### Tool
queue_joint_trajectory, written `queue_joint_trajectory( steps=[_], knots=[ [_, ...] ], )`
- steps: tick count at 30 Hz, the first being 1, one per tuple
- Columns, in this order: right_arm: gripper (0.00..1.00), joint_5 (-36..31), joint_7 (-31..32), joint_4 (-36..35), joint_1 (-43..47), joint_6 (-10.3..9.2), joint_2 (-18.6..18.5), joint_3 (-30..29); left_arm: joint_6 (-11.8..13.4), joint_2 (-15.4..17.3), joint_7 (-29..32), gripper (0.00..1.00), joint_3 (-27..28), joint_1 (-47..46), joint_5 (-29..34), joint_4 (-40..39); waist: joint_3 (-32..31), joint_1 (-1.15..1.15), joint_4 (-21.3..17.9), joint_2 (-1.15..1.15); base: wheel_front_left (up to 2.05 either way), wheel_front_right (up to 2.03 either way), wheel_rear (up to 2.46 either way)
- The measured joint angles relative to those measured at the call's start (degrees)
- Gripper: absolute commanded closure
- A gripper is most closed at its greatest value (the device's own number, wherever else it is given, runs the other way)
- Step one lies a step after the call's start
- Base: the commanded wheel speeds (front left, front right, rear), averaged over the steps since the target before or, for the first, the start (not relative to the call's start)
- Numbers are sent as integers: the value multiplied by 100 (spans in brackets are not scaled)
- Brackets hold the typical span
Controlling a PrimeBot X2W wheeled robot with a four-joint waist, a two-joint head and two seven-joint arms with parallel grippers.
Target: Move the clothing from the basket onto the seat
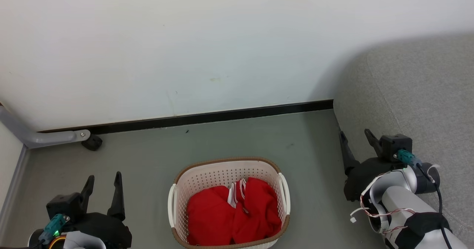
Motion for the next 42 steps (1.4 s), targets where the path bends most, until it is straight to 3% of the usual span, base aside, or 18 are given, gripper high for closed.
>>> queue_joint_trajectory(
  steps=[21, 28, 42],
  knots=[
    [0, -45, -1, -27, 93, -2, 55, -30, -144, -176, -1, 0, 197, 168, 253, -1, 37, 0, -61, 0, 0, 0, 0],
    [0, -97, -1, -97, 108, -8, 63, -54, -161, -189, -1, 0, 248, 171, 288, -51, 186, 0, -86, 0, 0, 0, 0],
    [0, -189, -1, -213, 94, -49, 125, -158, -425, -242, -1, 0, 199, 125, 346, -116, 747, 2, -98, 0, 0, 0, 0]
  ],
)
